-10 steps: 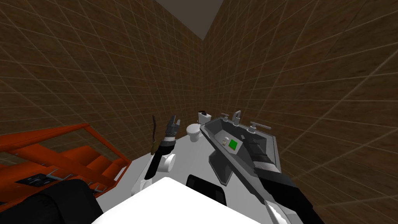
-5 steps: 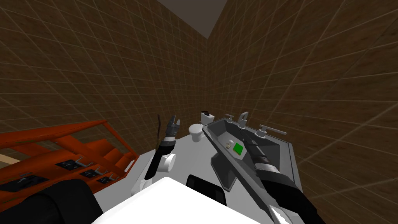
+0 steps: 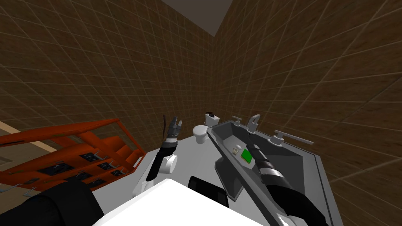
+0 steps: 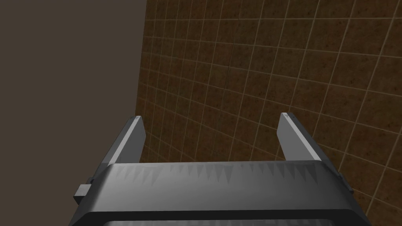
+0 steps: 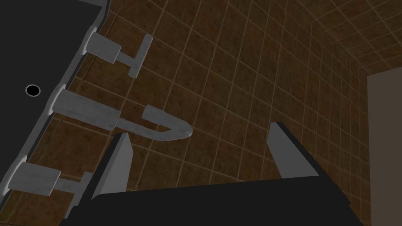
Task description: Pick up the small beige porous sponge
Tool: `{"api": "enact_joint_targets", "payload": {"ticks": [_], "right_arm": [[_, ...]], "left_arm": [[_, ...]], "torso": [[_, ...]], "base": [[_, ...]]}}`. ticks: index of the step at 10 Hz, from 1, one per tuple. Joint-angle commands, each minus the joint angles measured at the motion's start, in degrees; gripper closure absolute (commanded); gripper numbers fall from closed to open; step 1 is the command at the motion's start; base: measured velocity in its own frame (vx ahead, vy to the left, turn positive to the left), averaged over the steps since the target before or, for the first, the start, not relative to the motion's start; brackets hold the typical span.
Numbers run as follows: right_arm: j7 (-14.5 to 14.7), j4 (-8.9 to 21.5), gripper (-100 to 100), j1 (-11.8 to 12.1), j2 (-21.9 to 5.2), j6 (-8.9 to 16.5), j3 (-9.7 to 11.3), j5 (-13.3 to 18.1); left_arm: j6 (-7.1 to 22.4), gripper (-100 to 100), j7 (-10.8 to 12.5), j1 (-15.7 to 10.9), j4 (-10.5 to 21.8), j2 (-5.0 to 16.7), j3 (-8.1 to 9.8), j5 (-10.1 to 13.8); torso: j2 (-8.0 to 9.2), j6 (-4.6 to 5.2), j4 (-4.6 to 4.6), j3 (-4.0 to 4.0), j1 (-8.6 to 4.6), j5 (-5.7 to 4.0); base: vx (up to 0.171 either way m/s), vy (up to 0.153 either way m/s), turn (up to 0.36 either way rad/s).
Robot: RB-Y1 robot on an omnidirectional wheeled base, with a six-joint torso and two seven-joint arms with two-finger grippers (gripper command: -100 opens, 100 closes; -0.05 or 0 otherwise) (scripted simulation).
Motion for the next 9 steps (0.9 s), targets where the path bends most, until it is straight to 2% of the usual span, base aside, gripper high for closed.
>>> {"api": "enact_joint_targets", "payload": {"ticks": [1,2,3,4,5,6,8,9], "right_arm": [[1.57,-0.12,-100,0.64,-0.25,2.86,-0.28,0.3],[1.57,-0.12,-100,0.64,-0.25,4.34,-0.28,0.3],[1.57,-0.12,-100,0.64,-0.25,4.78,-0.28,0.3],[3.03,-0.24,-100,1.61,-0.58,7.03,-0.66,0.52],[3.03,-0.24,-100,1.61,-0.58,8.53,-0.66,0.52],[4.5,-0.32,-100,2.64,-0.92,10.01,-1.07,0.75],[4.5,-0.32,-100,2.64,-0.92,12.32,-1.07,0.75],[5.97,-0.34,-100,3.71,-1.28,14.17,-1.53,0.99]], "left_arm": [[0.0,0,0.0,0.0,0.0,0.0,0.0,0.0],[0.0,0,0.0,-0.01,0.0,0.0,-0.01,0.0],[0.0,0,0.0,0.0,0.0,0.0,0.0,0.0],[0.0,0,0.0,0.0,0.0,0.0,0.0,0.0],[0.0,0,0.0,-0.01,0.0,0.0,-0.01,0.0],[0.0,0,0.0,0.0,0.0,0.0,0.0,0.0],[0.0,0,0.0,0.0,0.0,0.0,0.0,0.0],[0.0,0,0.0,0.0,0.0,0.0,0.0,0.0]], "torso": [[0.0,0.0,0.0,0.0,0.0,0.0],[-0.06,-0.04,-0.01,-0.03,0.02,0.01],[-0.07,-0.01,-0.02,-0.04,0.02,0.0],[0.01,0.0,0.0,0.01,0.0,0.0],[-0.02,-0.03,0.0,0.0,0.02,0.01],[-0.04,0.0,-0.01,-0.02,0.01,0.0],[-0.19,-0.01,-0.04,-0.11,0.0,0.0],[-0.07,0.01,-0.02,-0.04,0.02,0.0]], "base": [[0.052,0.014,0.201],[0.051,0.007,0.136],[0.017,0.002,-0.006],[0.036,0.012,0.201],[0.044,0.004,0.129],[0.081,0.003,0.183],[0.06,0.007,0.054],[0.048,0.022,0.165]]}}
